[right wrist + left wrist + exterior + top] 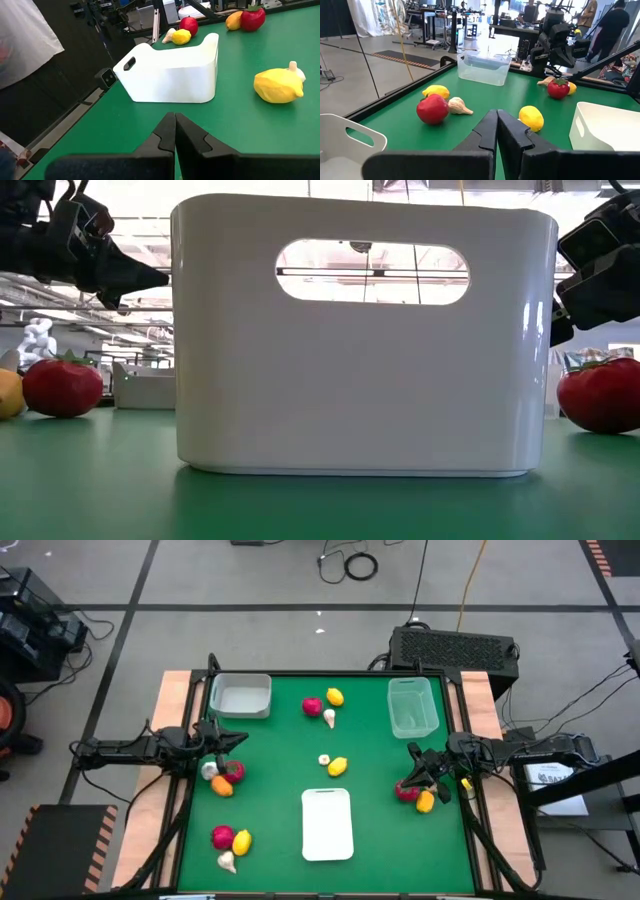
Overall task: Sort produce into baskets
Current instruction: Put the middle left tomato into the gray bin
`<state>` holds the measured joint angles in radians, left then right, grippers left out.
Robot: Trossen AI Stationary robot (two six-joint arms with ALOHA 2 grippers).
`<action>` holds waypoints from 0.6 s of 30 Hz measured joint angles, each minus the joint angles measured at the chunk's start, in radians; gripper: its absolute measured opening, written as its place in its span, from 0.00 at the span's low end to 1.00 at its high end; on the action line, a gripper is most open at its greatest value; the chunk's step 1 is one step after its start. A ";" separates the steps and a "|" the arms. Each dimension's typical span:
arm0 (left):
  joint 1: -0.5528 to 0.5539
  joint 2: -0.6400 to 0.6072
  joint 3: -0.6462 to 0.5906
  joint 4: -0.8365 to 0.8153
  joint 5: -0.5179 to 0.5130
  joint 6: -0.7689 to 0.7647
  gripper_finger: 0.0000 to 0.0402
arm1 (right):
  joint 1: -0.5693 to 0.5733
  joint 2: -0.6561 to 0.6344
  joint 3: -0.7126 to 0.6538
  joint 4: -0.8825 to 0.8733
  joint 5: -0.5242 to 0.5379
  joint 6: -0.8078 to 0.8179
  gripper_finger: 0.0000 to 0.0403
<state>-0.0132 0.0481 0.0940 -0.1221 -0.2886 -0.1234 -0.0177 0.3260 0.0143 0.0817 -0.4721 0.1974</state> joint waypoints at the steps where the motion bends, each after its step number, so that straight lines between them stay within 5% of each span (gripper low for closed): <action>1: 0.000 0.000 0.000 0.000 0.000 0.000 0.03 | 0.000 0.000 0.000 0.008 0.002 0.000 0.00; 6: 0.000 0.000 0.000 0.000 0.000 0.000 0.03 | -0.001 0.000 0.000 0.068 0.105 0.026 0.00; 18: 0.000 0.000 0.000 0.000 0.000 0.000 0.03 | 0.000 0.000 0.000 0.223 0.154 0.189 0.00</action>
<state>-0.0134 0.0483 0.0940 -0.1219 -0.2886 -0.1234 -0.0180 0.3258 0.0143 0.3049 -0.3185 0.3862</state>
